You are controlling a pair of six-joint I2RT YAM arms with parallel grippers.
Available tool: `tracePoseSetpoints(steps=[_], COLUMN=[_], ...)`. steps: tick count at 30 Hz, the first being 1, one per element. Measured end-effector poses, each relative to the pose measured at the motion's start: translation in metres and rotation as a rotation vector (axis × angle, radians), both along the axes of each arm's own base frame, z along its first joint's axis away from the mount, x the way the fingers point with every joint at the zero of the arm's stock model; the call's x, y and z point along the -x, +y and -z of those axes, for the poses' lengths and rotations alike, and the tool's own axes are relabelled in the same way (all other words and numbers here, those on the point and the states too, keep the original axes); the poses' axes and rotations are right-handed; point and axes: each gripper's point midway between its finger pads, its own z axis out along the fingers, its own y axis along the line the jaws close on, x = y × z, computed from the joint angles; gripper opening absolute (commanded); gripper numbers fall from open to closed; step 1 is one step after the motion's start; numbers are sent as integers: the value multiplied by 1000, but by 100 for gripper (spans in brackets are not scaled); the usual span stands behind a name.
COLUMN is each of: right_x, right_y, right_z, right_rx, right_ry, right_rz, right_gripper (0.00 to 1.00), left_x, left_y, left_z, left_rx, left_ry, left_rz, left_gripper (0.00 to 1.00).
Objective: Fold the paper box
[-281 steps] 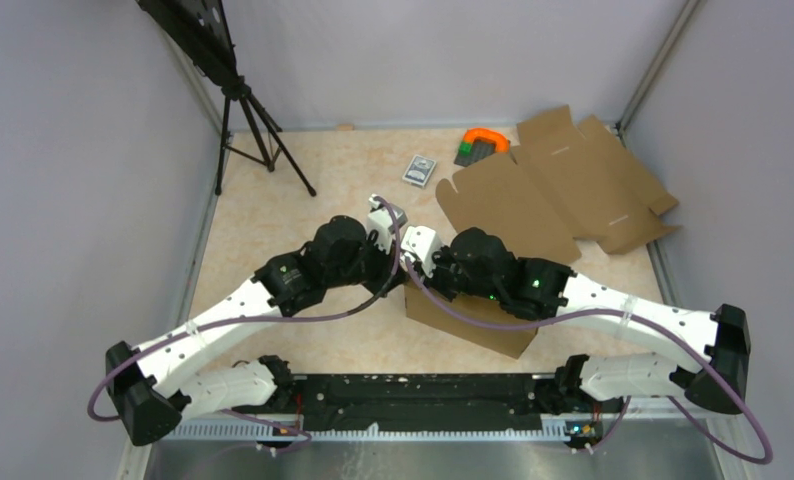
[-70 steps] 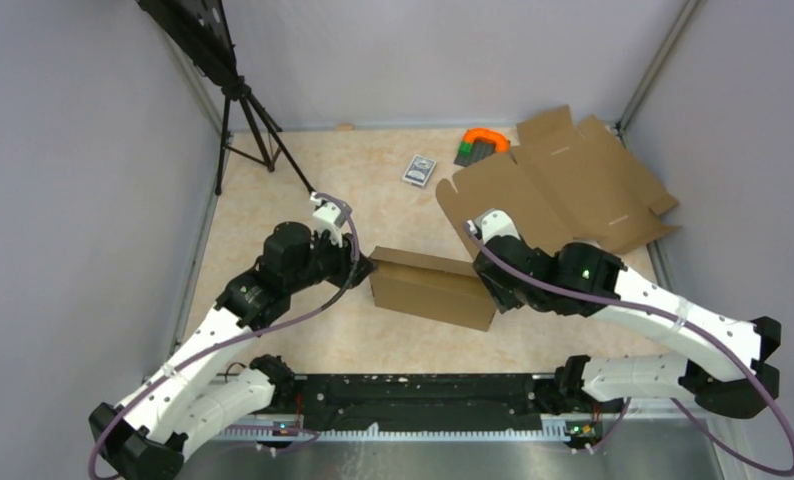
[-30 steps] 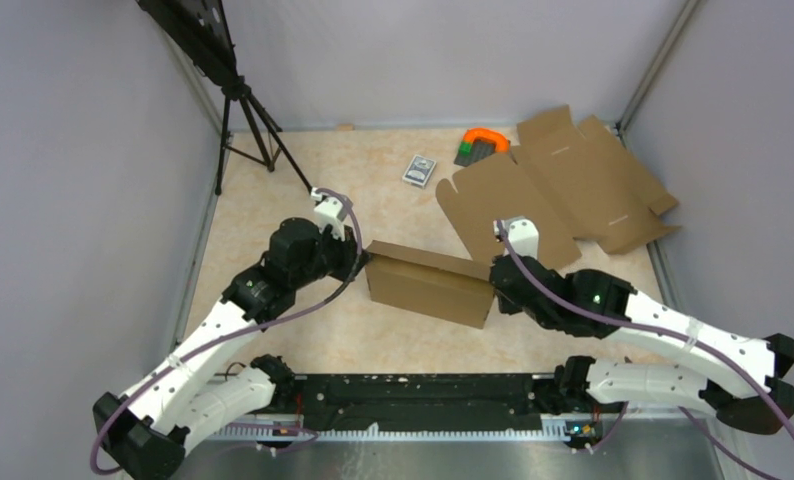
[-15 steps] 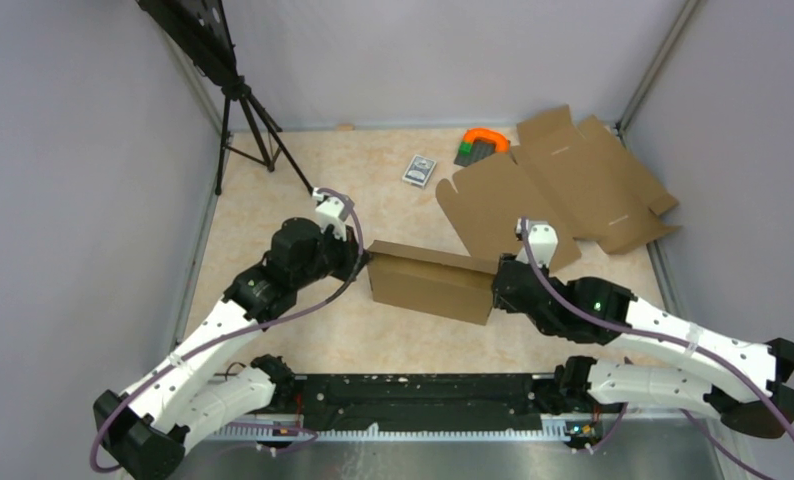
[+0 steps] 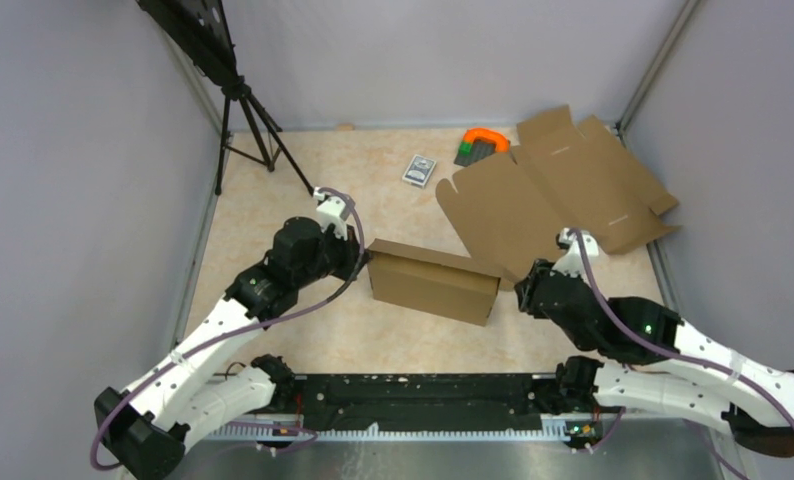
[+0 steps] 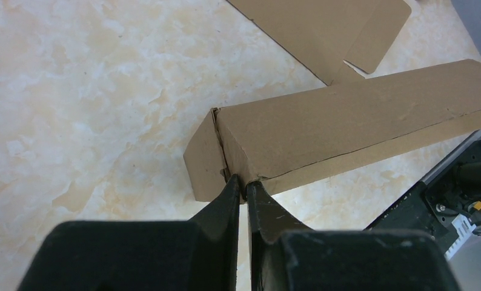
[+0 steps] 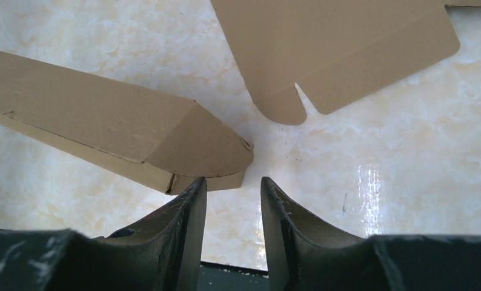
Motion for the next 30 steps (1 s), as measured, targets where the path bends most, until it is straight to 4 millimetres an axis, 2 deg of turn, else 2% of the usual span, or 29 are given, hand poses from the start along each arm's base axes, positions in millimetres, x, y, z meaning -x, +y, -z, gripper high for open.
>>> tracePoseSetpoints(steps=[4, 11, 16, 19, 22, 24, 26, 30], right_x=[-2, -8, -14, -17, -20, -20, -21, -23], right_y=[1, 14, 14, 12, 13, 14, 13, 16], right_z=[7, 33, 25, 23, 17, 14, 11, 9], right_rx=[75, 259, 286, 325, 347, 360, 374, 405], right_ry=[9, 28, -26, -43, -53, -56, -57, -59], right_rz=[-11, -104, -134, -142, -138, -137, -137, -150], right_gripper=[48, 47, 46, 53, 65, 64, 57, 51], left_x=[0, 0, -1, -1, -1, -1, -2, -2], left_y=[0, 0, 1, 1, 1, 2, 3, 2], left_z=[0, 0, 0, 0, 0, 0, -1, -1], left_rx=[0, -3, -7, -8, -8, -12, -15, -16], left_ry=[-1, 3, 4, 5, 5, 3, 1, 3], left_rz=[-1, -1, -3, -4, -4, -7, -12, -12], left_gripper=[8, 8, 8, 8, 8, 8, 8, 8])
